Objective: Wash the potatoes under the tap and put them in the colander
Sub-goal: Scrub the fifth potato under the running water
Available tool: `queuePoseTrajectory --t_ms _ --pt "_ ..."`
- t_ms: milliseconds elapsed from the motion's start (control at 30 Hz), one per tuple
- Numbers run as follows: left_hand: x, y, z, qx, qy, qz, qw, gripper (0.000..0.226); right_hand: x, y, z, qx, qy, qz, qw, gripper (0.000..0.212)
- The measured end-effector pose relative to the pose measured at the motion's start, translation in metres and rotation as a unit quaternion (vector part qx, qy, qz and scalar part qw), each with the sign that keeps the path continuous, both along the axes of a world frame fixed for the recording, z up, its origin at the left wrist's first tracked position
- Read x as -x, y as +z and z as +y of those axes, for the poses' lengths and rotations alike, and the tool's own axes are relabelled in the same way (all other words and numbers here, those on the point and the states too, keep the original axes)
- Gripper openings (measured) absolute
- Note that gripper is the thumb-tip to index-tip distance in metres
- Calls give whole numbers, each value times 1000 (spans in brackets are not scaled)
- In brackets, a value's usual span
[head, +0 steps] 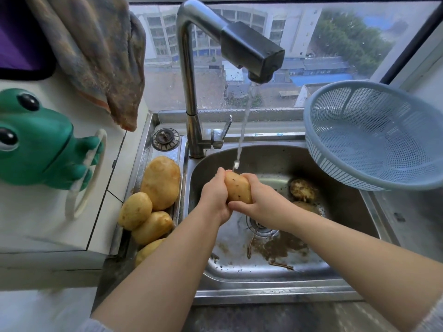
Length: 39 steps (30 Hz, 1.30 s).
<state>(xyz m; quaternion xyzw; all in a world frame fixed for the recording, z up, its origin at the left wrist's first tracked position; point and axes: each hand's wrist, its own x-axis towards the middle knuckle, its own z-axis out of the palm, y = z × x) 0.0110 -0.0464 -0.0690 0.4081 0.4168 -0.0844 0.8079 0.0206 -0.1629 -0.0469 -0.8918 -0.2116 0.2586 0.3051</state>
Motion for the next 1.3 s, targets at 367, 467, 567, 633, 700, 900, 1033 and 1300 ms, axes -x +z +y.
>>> queuePoseTrajectory --t_ms 367,467,567,633,700,900,1033,1300 --pt "14 5 18 -63 -189 -143 969 42 -12 -2 -10 -23 49 3 999 72" --pt "8 10 7 -157 -128 -130 971 25 -15 3 -7 -41 61 -43 996 75" --pt "4 9 10 -113 -147 -125 975 23 -22 5 -10 -40 68 -28 997 74" --pt "5 10 23 -23 -207 -144 967 32 -27 5 -15 -46 63 10 997 73" --pt "5 10 35 17 -235 -167 957 43 -29 5 -16 -48 56 19 997 75" --pt "1 13 21 -128 -192 -148 962 45 -32 1 -10 -50 58 -30 997 78" --pt "4 15 34 1 -243 -166 956 44 -35 4 -17 -39 81 -11 996 78" --pt "3 21 26 -107 -230 -154 955 32 -33 9 -15 -39 77 -39 996 75"
